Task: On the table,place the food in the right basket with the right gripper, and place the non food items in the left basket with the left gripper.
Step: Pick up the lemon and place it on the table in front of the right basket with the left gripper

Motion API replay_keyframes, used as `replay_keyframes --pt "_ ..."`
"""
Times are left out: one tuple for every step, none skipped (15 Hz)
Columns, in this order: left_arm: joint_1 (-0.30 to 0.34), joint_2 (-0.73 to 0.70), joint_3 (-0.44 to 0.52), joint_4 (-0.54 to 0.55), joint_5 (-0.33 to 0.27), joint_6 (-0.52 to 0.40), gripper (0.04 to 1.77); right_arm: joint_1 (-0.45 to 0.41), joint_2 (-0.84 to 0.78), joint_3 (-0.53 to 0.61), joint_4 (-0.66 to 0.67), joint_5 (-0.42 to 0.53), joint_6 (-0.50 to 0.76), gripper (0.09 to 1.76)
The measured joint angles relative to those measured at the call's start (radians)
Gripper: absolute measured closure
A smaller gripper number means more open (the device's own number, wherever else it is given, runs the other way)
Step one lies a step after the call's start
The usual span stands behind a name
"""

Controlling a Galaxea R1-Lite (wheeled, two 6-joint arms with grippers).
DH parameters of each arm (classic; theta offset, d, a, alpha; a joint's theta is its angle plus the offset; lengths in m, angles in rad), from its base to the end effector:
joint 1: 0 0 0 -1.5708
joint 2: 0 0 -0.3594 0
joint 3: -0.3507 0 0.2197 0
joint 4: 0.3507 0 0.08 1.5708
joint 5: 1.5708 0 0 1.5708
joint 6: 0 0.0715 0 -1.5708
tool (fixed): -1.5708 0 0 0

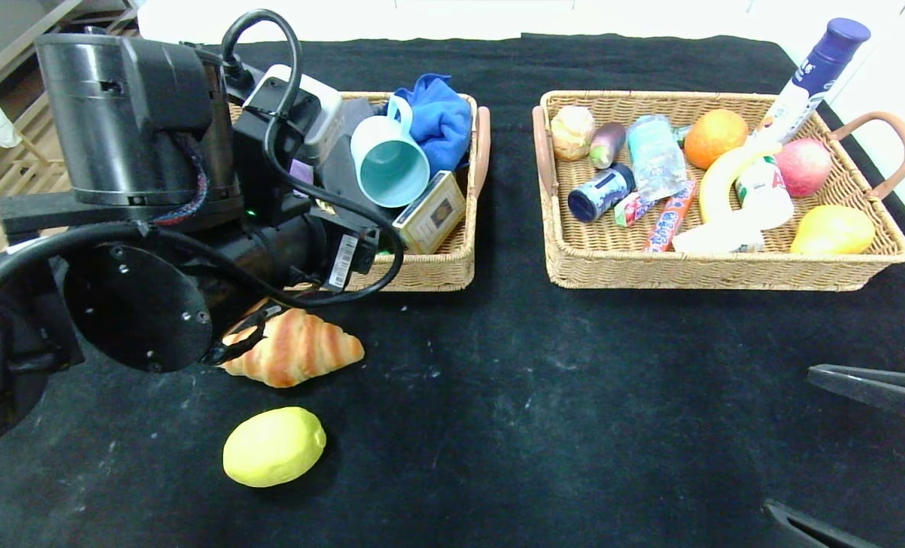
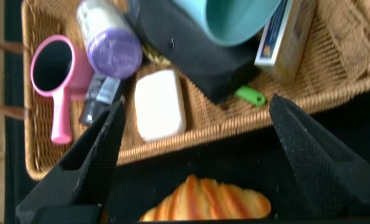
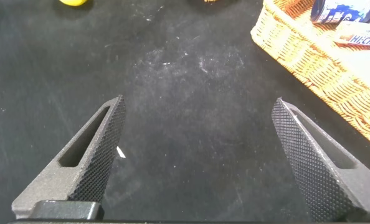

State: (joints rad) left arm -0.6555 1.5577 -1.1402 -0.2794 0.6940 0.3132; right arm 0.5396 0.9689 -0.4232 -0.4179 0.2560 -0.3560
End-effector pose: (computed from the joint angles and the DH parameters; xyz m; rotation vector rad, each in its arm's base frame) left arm 0.3039 -0.1760 0.3261 0.3991 0.1132 0.0213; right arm 0.1280 0.0977 0.2347 -0.3550 -0.0129 0.8095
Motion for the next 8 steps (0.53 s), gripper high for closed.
replay_keyframes --pt "-0.001 -0.014 0.001 0.039 0.000 -0.031 0.13 0.002 0.000 0.000 0.000 -0.001 -0.009 0.14" --pt "-0.003 -0.029 0.001 0.087 -0.001 -0.069 0.13 0.007 -0.001 0.002 0.000 -0.003 -0.015 0.14" --pt "-0.003 -0.045 0.000 0.144 -0.002 -0.115 0.12 0.010 -0.002 0.003 0.000 -0.003 -0.017 0.14" --pt "-0.003 -0.060 -0.004 0.199 -0.005 -0.160 0.12 0.011 -0.001 0.004 0.000 -0.004 -0.017 0.14" --pt "-0.003 -0.077 -0.010 0.263 -0.010 -0.209 0.12 0.012 0.001 0.004 0.000 -0.004 -0.017 0.14" --pt "-0.003 -0.091 -0.019 0.328 -0.014 -0.260 0.12 0.012 0.002 0.005 0.000 -0.005 -0.018 0.14" --pt "-0.003 -0.104 -0.032 0.394 -0.021 -0.317 0.11 0.013 0.002 0.007 0.000 -0.005 -0.019 0.14" --pt "-0.003 -0.117 -0.047 0.460 -0.033 -0.383 0.11 0.013 0.004 0.007 0.000 -0.005 -0.019 0.14"
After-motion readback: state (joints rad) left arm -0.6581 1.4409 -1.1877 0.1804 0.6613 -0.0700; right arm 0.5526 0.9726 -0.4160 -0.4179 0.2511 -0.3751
